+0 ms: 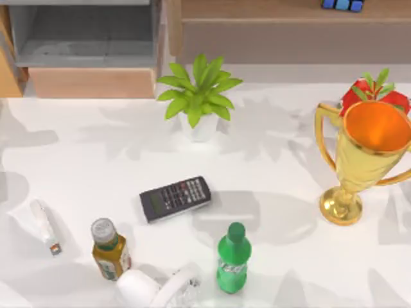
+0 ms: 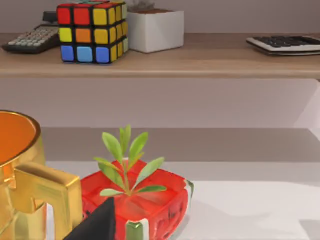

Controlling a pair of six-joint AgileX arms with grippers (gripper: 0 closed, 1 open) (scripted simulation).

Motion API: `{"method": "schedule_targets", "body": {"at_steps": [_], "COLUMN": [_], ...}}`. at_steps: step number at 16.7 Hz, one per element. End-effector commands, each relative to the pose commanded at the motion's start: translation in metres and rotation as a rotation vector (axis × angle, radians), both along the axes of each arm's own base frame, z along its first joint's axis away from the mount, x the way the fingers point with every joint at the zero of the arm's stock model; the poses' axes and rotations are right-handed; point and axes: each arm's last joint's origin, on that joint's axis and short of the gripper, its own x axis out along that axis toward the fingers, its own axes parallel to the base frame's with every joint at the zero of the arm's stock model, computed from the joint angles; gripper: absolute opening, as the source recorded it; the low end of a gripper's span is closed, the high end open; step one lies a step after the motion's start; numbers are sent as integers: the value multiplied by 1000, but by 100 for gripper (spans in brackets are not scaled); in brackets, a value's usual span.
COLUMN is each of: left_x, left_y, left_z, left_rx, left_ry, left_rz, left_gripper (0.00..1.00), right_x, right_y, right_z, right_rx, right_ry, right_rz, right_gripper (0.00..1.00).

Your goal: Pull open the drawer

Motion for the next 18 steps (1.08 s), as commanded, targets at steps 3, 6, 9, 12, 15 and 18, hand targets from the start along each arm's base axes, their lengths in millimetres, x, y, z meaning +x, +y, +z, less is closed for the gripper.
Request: {"method": "schedule_targets", "body": {"at_steps": [3, 6, 9, 12, 15, 18], "left_x": [-24, -30, -29, -46, -74, -91], "left_y": [-1, -1, -1, 1, 0, 0], "left_z": [-1, 0, -2, -1, -3, -2], "left_rx": [-1, 2, 0, 1, -4, -1], "left_ry": [3, -1, 4, 2, 8, 5], "left_rz": [-2, -3, -2, 1, -2, -3], "left_gripper": [0, 0, 0, 0, 0, 0], "right_x": [0, 0, 0, 0, 0, 0], "right_y": [0, 0, 0, 0, 0, 0], "right_z": [0, 0, 0, 0, 0, 0], "right_rx": [0, 0, 0, 0, 0, 0], "right_ry": [0, 0, 0, 0, 0, 0], "right_rz": [0, 0, 0, 0, 0, 0], "right_gripper": [100, 100, 100, 100, 100, 100]}}
